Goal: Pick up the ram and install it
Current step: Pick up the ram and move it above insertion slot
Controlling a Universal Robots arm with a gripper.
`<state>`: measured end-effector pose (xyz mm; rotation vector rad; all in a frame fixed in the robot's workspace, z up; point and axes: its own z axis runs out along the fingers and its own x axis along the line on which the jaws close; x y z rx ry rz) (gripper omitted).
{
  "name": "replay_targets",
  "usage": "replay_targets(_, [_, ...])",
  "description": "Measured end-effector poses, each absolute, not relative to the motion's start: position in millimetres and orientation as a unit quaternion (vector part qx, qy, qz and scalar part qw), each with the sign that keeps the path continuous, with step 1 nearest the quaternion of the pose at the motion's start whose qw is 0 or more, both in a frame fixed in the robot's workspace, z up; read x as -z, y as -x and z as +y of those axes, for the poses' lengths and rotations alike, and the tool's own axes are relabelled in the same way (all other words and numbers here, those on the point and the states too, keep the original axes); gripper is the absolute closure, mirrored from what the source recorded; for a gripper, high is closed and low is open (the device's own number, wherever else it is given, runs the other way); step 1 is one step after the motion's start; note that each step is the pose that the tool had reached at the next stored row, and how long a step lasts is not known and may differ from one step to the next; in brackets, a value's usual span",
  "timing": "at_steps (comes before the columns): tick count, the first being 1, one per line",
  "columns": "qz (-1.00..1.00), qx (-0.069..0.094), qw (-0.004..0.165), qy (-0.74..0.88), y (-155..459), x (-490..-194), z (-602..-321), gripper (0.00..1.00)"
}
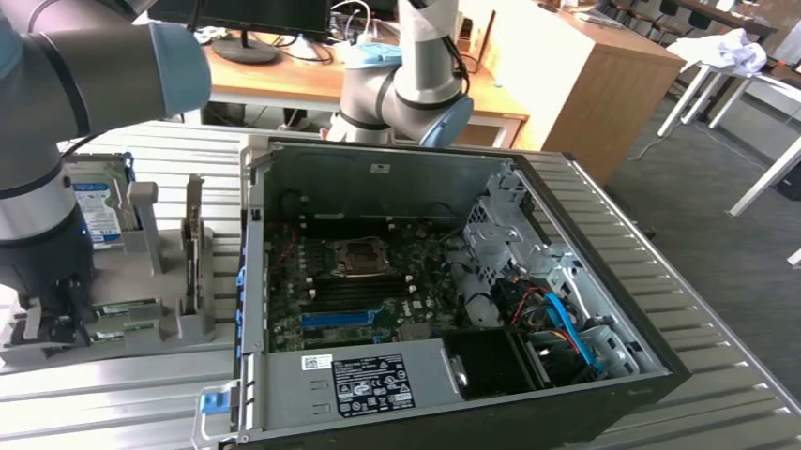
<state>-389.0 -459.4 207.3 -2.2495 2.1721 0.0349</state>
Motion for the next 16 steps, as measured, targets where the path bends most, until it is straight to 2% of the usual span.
replay_targets(7, [0.694, -0.011, 0.007, 0.719, 388.6, -195.8, -459.9, 0.64])
replay_targets(16, [0.692, -0.011, 0.007, 0.722, 388.1, -195.3, -456.5, 0.64])
